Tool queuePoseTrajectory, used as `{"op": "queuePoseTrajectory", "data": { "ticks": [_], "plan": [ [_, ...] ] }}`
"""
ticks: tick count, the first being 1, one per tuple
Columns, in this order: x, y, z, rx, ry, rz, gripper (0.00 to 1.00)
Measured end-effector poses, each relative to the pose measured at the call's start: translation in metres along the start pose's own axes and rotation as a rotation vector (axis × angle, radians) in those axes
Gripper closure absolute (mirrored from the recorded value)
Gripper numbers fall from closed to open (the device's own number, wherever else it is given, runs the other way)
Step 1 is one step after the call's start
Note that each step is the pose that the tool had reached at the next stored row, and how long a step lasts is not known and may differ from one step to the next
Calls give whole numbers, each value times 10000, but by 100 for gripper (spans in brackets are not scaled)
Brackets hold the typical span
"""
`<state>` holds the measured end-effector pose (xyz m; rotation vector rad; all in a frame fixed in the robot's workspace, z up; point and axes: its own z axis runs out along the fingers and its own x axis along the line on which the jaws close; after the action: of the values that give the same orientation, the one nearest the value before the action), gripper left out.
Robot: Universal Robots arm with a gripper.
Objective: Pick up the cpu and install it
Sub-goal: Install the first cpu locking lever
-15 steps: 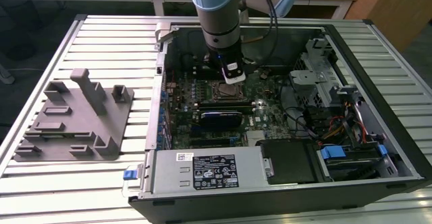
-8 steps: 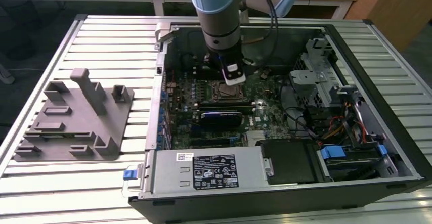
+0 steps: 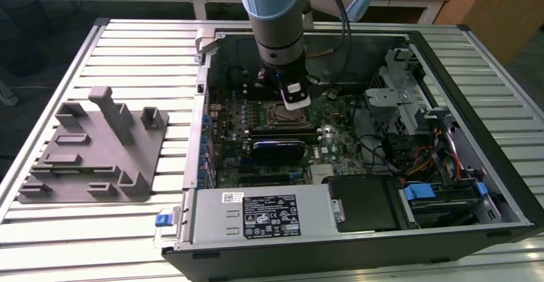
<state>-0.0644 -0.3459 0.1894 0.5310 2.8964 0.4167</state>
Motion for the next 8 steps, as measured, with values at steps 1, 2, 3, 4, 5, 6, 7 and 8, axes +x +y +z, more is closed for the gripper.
{"op": "queuePoseTrajectory", "data": {
  "ticks": [1,2,3,4,5,6,7,8],
  "plan": [
    [0,-1,0,1,-1,0,89],
    [0,-1,-1,2,-1,1,89],
    [0,-1,-1,1,0,1,89],
    [-1,-1,0,0,0,0,89],
    [-1,-1,-1,-1,1,0,89],
    [-1,0,-5,-1,1,0,89],
    [-2,1,-14,6,-2,0,89],
    [-3,5,-23,-1,0,0,89]
  ]
}}
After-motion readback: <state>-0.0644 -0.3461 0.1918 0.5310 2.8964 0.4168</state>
